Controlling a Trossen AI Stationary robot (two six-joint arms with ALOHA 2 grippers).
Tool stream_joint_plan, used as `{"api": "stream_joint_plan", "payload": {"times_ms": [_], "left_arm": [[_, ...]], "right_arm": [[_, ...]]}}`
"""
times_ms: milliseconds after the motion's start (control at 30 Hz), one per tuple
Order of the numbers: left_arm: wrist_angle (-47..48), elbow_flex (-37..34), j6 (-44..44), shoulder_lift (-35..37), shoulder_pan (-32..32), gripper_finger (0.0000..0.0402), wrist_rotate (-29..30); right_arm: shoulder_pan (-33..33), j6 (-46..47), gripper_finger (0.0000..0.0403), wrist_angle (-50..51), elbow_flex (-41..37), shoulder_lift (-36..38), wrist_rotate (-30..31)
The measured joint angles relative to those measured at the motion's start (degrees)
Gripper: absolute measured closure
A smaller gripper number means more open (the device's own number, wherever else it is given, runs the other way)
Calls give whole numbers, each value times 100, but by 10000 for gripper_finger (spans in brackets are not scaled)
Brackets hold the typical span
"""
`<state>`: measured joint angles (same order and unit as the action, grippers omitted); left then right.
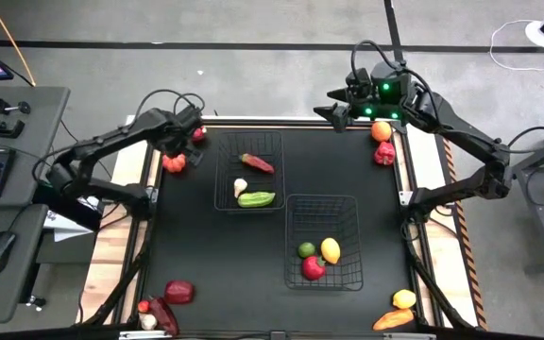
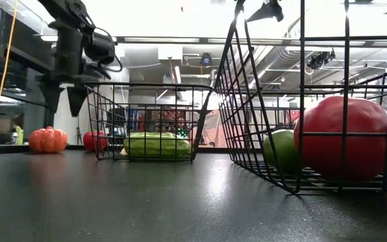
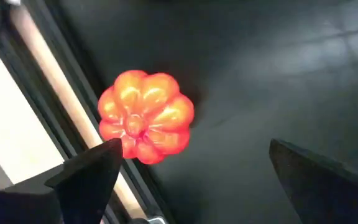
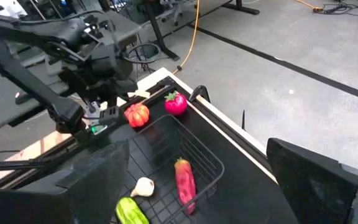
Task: Sort produce into baskets
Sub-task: Put the orange pumpkin into the top black wire basket
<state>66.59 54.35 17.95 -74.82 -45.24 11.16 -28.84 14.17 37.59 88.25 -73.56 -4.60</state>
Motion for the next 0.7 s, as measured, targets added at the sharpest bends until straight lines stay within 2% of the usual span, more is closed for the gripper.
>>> {"api": "stream_joint_plan", "payload": {"times_ms": [167, 367, 533, 700], "left_arm": [[140, -43, 265, -215, 3, 8, -41], [-39, -201, 169, -226, -144, 8, 519], [-276, -201, 210, -283, -610, 9, 386], [-477, -174, 284, -598, -650, 9, 287]], "right_arm": [[0, -23, 29, -5, 0, 0, -4], [0, -13, 29, -5, 0, 0, -12], [0, -28, 29, -5, 0, 0, -13], [0, -20, 29, -8, 0, 0, -12]]}}
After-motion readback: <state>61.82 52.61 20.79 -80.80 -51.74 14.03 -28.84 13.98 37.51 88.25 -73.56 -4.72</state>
